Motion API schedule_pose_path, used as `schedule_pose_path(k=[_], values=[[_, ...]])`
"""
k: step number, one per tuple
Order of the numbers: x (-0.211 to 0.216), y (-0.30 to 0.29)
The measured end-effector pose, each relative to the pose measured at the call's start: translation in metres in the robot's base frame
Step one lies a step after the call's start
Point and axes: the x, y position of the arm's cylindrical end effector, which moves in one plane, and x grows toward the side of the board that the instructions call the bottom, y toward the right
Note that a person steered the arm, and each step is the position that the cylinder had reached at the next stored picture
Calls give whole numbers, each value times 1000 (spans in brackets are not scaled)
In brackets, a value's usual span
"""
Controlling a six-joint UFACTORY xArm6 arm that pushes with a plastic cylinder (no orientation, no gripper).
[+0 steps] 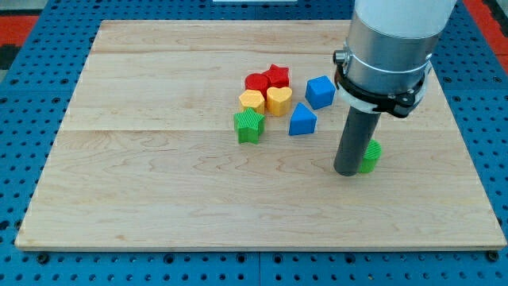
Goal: Move the blue triangle and green circle into the group of blocks
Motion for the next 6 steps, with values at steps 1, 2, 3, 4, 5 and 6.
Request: schedule_pose_path(k=[1, 2, 3, 4, 5, 6], values=[[-6, 40], [-2, 80], [-17, 96], [-48, 57], [-69, 4], [-49, 55]])
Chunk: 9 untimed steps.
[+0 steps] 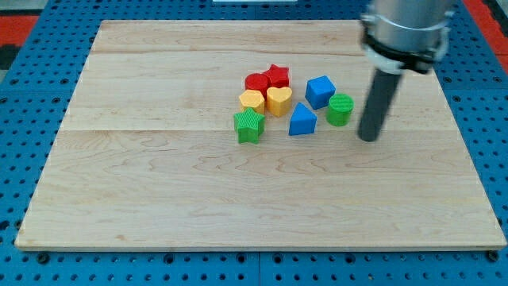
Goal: Move the blue triangle and green circle into the group of blocks
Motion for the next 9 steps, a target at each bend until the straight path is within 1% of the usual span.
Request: schedule_pose_path(k=[1, 2, 4, 5, 7, 8, 9], values=[[-24, 20], [-35, 17], [-35, -74], [-37, -95], [-30, -106], [-12, -105], [1, -116]])
